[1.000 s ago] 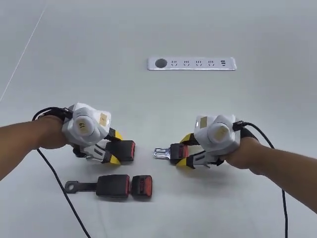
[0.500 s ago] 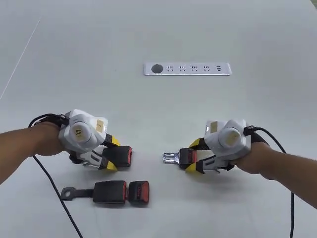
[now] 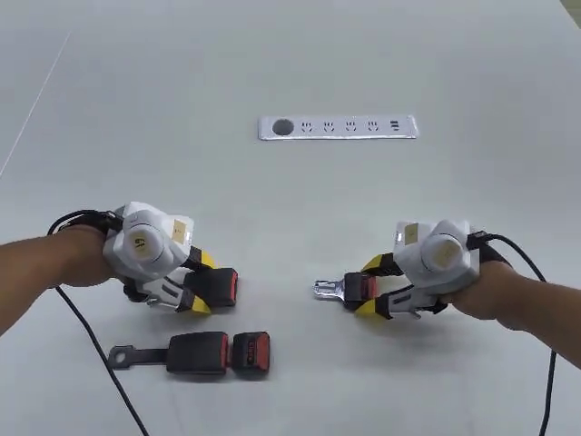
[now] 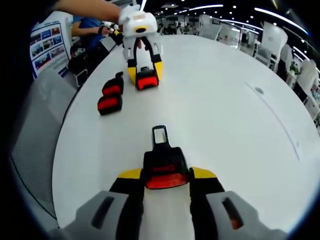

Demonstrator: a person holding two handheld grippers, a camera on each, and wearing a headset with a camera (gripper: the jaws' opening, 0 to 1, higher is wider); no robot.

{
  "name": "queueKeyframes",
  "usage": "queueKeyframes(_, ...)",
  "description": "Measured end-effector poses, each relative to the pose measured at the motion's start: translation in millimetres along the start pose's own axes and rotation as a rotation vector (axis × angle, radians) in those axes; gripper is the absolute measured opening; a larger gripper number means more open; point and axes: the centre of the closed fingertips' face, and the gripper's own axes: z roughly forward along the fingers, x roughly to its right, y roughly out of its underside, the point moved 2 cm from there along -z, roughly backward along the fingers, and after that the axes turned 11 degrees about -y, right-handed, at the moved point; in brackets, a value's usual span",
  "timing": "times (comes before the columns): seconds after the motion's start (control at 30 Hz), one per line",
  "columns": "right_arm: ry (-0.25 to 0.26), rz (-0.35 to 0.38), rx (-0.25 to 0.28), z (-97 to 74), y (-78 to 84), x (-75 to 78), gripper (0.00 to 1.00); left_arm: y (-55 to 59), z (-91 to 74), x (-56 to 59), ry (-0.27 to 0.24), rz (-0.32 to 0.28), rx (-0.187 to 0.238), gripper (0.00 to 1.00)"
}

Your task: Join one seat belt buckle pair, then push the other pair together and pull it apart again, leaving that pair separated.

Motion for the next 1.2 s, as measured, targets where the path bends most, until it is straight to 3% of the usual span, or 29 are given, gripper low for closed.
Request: queueKeyframes(1.2,-0.002,-0.005,-0.030,-17.0,18.3,1.1,0.36,1.2,-0.8,-1.7,-0.003,-0.003,-0.003,0.35)
